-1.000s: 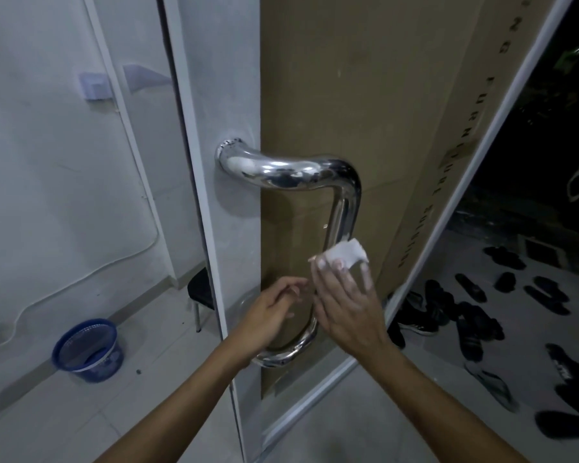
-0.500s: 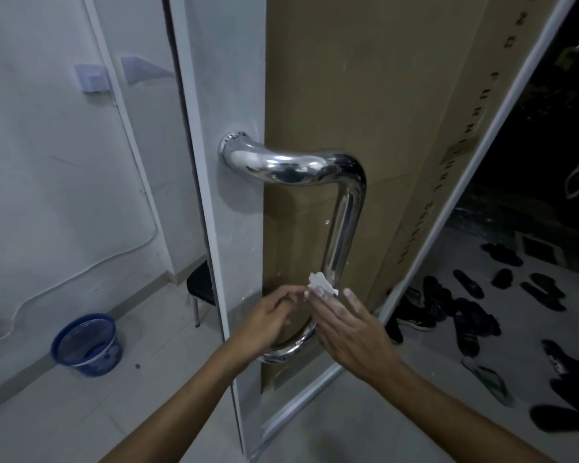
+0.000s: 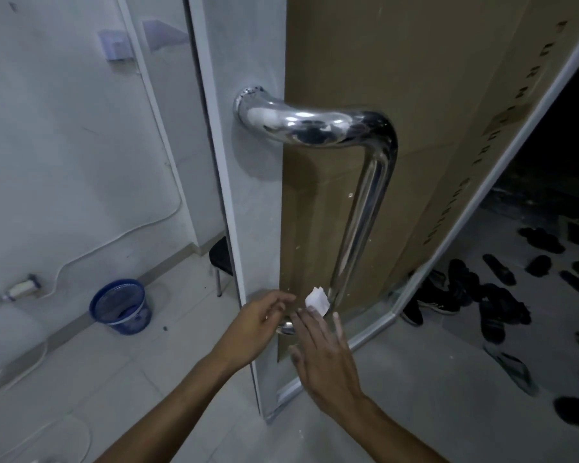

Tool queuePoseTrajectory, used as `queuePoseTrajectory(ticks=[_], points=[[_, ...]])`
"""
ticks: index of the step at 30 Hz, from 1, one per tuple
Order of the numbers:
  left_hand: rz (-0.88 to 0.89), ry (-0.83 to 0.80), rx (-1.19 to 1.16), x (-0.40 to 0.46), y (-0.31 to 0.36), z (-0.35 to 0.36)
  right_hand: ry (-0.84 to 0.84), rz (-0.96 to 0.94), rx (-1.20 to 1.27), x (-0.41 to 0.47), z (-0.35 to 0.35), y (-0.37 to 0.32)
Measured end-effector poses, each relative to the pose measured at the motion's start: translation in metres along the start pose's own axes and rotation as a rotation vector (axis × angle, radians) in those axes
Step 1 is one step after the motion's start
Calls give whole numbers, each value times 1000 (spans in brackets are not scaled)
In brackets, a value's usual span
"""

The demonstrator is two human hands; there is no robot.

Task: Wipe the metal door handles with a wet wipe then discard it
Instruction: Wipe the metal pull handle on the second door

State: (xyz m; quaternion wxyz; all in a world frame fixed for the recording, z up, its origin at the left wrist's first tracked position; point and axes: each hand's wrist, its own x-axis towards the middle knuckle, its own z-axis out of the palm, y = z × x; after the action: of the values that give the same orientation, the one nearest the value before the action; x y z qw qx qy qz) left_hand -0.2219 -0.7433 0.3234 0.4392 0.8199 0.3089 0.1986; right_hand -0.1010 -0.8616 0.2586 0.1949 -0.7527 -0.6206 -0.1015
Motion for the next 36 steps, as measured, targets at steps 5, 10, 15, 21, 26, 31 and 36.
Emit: queuePoseTrajectory(ticks=[5,10,15,21,26,31,36], points=[[147,74,67,-15,-4,-8,37,33,148,-2,4,-16],[188,89,156,-18,-14,-15,10,-234,69,1,-7,18],[181,105,260,-32,-37,-7,-49,-309,96,32,-20,27],[134,185,161,-45,-48,-6,-77,-291,-60,28,-10,25],[-19,309,-167,-45,-42,-11,-88,-177,-67,25,7,-21],[-158,357,-434,-33,-37,-13,-140,-171,-120,23,4,-43],[-190,328,-425,-31,-37,-13,-143,-106,-150,14,-12,-15]])
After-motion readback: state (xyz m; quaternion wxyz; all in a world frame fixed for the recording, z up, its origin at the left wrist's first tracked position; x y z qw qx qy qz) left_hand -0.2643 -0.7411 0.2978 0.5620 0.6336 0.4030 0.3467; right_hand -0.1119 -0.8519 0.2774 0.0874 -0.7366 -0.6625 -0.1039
